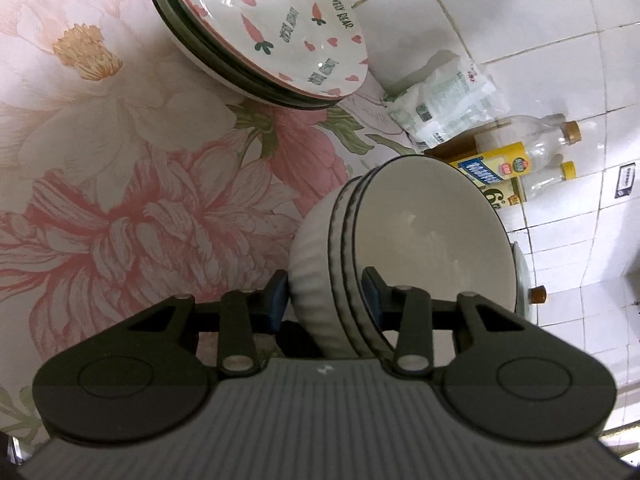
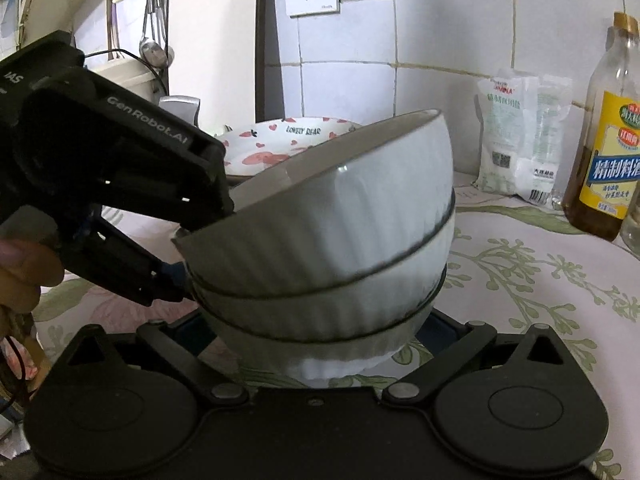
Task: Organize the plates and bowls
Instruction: 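Carry the bowl stack with both grippers and lower it onto the bunny plates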
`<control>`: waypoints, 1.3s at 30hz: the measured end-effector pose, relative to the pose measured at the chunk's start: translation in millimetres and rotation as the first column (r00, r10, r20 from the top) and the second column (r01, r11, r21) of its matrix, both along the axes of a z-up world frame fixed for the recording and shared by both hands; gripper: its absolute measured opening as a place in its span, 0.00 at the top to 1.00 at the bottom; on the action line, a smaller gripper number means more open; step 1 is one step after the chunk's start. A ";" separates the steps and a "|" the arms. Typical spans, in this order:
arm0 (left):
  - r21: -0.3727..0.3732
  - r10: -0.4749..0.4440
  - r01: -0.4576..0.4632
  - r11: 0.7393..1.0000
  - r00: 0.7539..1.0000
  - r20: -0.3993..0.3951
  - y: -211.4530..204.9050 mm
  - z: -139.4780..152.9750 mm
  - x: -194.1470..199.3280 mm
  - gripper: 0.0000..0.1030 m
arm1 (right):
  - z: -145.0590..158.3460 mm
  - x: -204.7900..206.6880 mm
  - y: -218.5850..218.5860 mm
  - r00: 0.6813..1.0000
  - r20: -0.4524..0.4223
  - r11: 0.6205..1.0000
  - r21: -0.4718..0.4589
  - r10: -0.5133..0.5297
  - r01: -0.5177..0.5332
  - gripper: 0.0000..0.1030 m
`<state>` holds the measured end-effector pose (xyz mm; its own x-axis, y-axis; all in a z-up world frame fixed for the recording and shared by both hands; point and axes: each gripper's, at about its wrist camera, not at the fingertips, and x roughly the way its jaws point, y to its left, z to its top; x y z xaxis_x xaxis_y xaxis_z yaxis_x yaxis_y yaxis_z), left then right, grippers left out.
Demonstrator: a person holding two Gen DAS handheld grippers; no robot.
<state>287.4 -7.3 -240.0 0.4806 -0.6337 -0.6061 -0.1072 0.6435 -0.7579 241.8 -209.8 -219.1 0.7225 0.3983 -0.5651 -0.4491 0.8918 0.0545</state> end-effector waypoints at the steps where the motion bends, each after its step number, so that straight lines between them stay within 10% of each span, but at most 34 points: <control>1: 0.008 -0.003 0.002 1.000 1.000 0.010 0.9 1.3 -2.6 0.63 | -0.6 -4.8 2.0 1.000 0.018 1.000 0.003 0.004 -0.004 0.00; 27: 0.179 -0.037 0.001 0.984 0.979 0.199 75.6 109.0 22.1 0.63 | 76.7 34.0 74.3 0.992 0.123 0.995 0.097 0.020 -0.032 0.00; 39: 0.133 0.039 -0.065 0.989 0.982 0.187 102.6 88.0 82.7 0.63 | 68.0 94.0 102.3 0.993 0.107 0.996 0.077 0.045 -0.053 0.00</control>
<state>370.1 95.3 -152.0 0.6218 -0.5213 -0.5845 -0.0109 0.7405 -0.6720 335.8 -107.5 -151.1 0.7547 0.4754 -0.4522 -0.4992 0.8633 0.0744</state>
